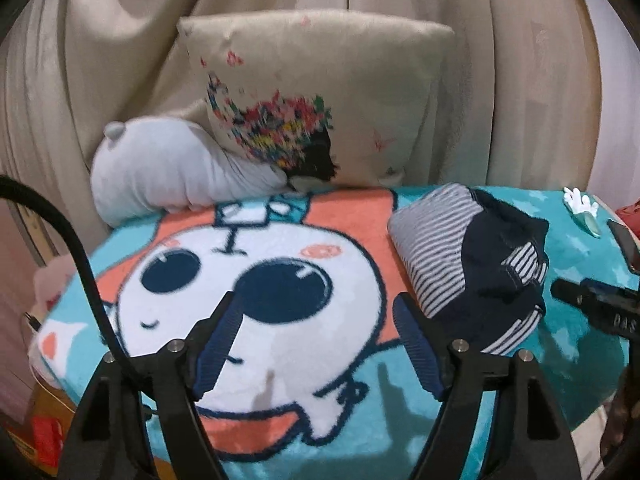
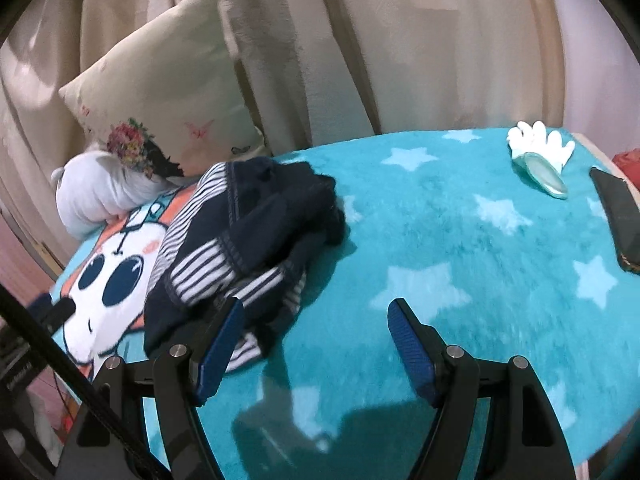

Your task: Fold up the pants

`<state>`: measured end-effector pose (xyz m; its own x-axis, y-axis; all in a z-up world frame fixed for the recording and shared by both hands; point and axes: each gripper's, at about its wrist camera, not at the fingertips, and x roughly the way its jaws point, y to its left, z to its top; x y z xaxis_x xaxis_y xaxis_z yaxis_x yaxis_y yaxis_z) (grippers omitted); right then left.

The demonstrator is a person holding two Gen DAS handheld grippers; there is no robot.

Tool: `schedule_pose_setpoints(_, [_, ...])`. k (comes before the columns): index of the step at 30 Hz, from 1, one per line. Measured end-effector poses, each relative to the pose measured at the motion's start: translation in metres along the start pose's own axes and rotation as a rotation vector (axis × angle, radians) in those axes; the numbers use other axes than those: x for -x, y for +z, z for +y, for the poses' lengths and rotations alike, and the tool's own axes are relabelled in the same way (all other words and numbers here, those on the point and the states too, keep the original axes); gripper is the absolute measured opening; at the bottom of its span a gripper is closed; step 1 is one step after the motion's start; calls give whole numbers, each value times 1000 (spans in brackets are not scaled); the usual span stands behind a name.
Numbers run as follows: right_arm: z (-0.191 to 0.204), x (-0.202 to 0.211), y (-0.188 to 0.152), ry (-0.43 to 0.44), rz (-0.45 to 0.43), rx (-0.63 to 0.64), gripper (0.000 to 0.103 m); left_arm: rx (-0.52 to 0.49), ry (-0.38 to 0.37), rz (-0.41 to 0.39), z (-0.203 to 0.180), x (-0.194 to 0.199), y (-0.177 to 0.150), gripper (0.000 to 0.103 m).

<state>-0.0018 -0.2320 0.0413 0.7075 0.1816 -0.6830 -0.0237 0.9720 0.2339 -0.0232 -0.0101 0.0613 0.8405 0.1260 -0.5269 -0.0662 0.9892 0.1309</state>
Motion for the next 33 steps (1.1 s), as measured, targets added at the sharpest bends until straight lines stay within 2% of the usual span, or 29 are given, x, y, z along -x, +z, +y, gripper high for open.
schedule_pose_setpoints(4, [16,6,-10,-9,-13,41,78,-3,52,-75,1,18,3,88])
schedule_pose_setpoints(6, [22,7,-13,-12,-15,54,78,10,55,-94,3,24,4,93])
schedule_pose_setpoints(8, [28,7,-16,-17,-10,65,78,31,31,-91,7,27,5,95])
schedule_pose_setpoints(12, [33,9,-19,-46,-11,76,79,77,-5,-36,11,23,1,95])
schedule_pose_setpoints(17, [34,11,-23,-74,-8,77,79,67,24,8,8,15,-5,95])
schedule_pose_setpoints(24, [36,7,-26,-92,13,76,79,48,-23,44,1,9,-9,95])
schedule_pose_setpoints(33, [43,0,-32,-159,30,127,79,41,-100,110,-9,-3,-16,95])
